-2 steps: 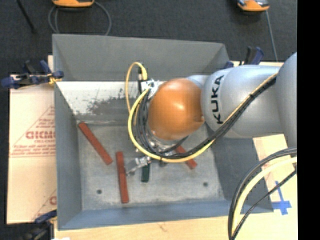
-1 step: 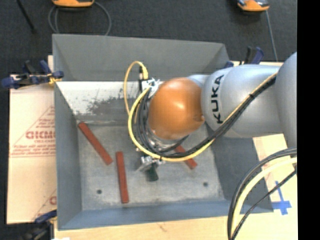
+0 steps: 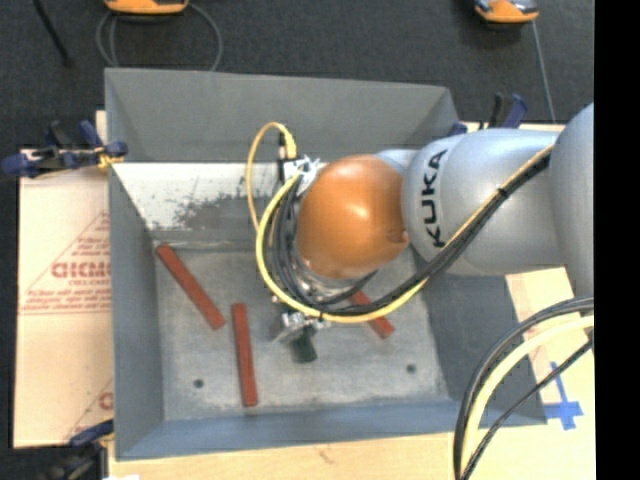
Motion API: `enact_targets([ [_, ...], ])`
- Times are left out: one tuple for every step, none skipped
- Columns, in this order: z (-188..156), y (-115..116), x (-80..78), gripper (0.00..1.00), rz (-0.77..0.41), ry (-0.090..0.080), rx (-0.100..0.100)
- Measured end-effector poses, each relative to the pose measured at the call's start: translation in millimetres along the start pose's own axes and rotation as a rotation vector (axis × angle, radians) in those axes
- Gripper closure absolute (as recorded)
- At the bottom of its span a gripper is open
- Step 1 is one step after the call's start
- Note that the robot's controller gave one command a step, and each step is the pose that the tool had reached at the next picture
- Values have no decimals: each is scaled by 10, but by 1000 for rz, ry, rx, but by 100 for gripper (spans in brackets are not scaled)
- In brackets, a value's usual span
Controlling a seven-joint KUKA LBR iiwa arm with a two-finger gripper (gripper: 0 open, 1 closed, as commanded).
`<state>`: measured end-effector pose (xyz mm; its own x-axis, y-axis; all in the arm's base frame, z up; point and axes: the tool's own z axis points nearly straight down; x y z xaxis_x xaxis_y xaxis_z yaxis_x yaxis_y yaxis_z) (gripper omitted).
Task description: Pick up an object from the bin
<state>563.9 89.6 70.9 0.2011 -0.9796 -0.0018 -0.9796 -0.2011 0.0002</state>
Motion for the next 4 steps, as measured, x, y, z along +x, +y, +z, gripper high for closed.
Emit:
enact_targets([
  [4,5,0,0,1,0,-2],
  [0,3,4,100,2,1,-2],
  [0,2,3,100,2,1,-3],
  [-1,2,3,100,3,1,-3],
])
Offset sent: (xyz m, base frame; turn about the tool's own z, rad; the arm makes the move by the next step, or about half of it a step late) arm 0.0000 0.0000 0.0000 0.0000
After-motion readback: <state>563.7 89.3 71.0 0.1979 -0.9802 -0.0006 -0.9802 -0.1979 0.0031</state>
